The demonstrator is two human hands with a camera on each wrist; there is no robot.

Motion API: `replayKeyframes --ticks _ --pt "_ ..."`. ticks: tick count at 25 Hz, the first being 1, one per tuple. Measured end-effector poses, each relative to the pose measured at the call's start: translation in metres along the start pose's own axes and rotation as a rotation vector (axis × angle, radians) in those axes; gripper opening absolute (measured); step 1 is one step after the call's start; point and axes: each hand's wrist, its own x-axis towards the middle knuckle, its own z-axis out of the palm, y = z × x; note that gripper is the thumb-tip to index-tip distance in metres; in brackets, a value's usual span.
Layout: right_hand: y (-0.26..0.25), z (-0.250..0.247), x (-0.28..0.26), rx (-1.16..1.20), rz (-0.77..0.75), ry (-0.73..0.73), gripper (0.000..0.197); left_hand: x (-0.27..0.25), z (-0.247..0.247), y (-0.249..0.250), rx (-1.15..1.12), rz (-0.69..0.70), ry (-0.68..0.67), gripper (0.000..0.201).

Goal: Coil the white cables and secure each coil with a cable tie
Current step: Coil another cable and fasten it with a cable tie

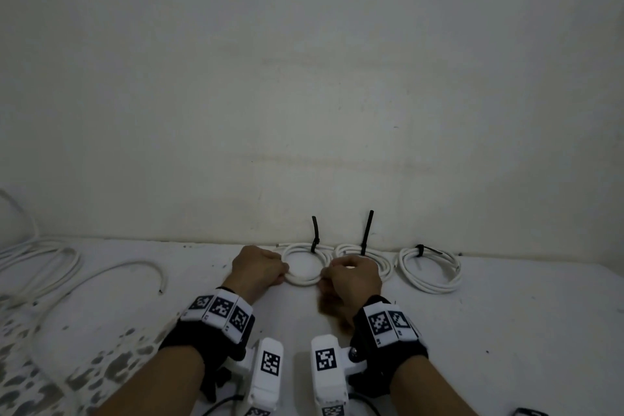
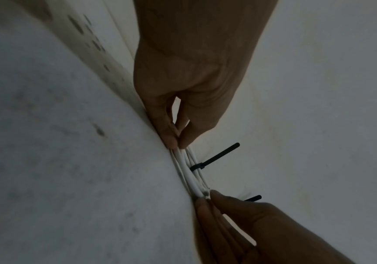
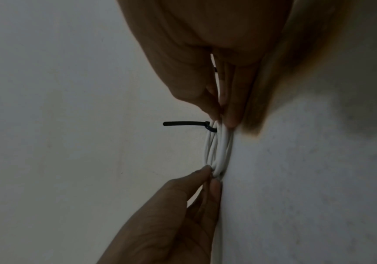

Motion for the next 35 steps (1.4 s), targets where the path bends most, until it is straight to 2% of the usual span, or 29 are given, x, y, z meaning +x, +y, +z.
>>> replayKeyframes --ticks 2,5,10,16,21,23,26,28,31,33,35 --pt "-0.002 -0.003 -0.008 0.002 0.005 0.020 0.015 -0.001 -0.002 -0.002 -0.078 0.002 -0.011 0.035" --pt "-0.010 -0.007 -0.027 -0.048 -0.015 0.008 0.011 -0.013 -0.010 0.001 -0.194 -0.023 -0.019 0.004" --pt "-0.035 -0.011 -0.069 -0.315 -0.050 -0.189 0.007 -0.048 -0.040 0.008 -0.144 -0.083 -0.049 0.017" --pt "-0.075 0.011 -0.144 -0.789 -0.223 -0.663 0.014 -0.118 -0.109 0.018 -0.037 -0.011 -0.083 0.024" --pt "-0.091 0.063 -0.236 -1.172 -0.508 -1.051 0.021 -0.179 -0.191 -0.004 -0.025 -0.018 -0.054 0.027" --pt "-0.087 0.085 -0.269 -1.271 -0.636 -1.151 0.031 -0.202 -0.228 -0.019 -0.044 -0.020 -0.017 0.027" --pt "-0.074 0.112 -0.305 -1.333 -0.807 -1.227 0.056 -0.236 -0.286 -0.044 -0.034 -0.065 0.053 0.023" --pt "-0.063 0.127 -0.315 -1.388 -0.840 -1.250 0.061 -0.255 -0.315 -0.058 0.004 -0.081 0.071 0.018" --pt "-0.057 0.146 -0.317 -1.374 -0.900 -1.166 0.039 -0.276 -0.338 -0.069 0.080 -0.084 0.042 0.019" --pt "-0.063 0.155 -0.318 -1.314 -0.933 -1.102 0.026 -0.284 -0.343 -0.075 0.132 -0.078 -0.021 0.030" --pt "-0.072 0.162 -0.317 -1.258 -0.985 -1.043 0.029 -0.281 -0.344 -0.076 0.187 -0.060 -0.044 0.045"
